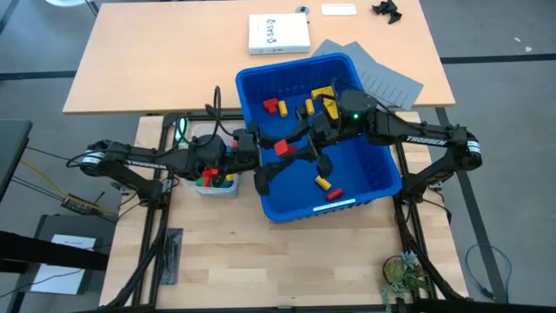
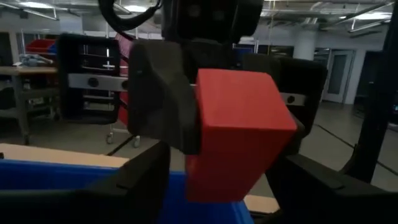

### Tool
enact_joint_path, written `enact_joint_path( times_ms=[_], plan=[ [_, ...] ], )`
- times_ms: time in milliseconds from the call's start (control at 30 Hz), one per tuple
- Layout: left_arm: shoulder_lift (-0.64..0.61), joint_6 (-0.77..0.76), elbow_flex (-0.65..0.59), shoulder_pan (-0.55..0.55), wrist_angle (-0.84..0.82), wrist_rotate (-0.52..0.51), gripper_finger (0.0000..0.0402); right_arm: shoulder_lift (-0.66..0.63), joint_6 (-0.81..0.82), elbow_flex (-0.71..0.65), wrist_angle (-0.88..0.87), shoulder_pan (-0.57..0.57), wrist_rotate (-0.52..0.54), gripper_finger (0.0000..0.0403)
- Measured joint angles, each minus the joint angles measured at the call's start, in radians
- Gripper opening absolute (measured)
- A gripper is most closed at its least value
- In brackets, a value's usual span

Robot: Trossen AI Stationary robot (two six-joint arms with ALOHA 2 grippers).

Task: Sort blocks
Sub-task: Put the red block into the transparent bin

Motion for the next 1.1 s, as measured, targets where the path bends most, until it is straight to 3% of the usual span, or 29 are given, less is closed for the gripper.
enact_joint_path(
  times_ms=[300, 467, 633, 800, 933, 1100],
  plan=[
    [0.006, 0.027, 0.000, 0.000, -0.023, -0.011, 0.0142, 0.013, 0.031, 0.000, 0.019, 0.000, 0.006, 0.0127],
    [0.006, 0.023, 0.000, 0.000, -0.038, -0.028, 0.0141, 0.012, 0.060, 0.000, 0.013, -0.001, 0.005, 0.0159],
    [-0.018, -0.006, 0.000, 0.000, -0.162, -0.114, 0.0141, -0.021, 0.061, -0.001, -0.034, -0.010, 0.060, 0.0202],
    [-0.110, -0.078, 0.000, 0.002, -0.411, -0.304, 0.0141, -0.106, 0.013, 0.002, -0.151, -0.053, 0.149, 0.0230],
    [-0.198, -0.213, 0.000, 0.013, -0.729, -0.457, 0.0141, -0.143, -0.049, 0.001, -0.313, -0.097, 0.273, 0.0241],
    [-0.251, -0.492, 0.001, 0.077, -1.148, -0.488, 0.0141, -0.152, -0.104, 0.001, -0.461, -0.161, 0.403, 0.0243]
  ],
)
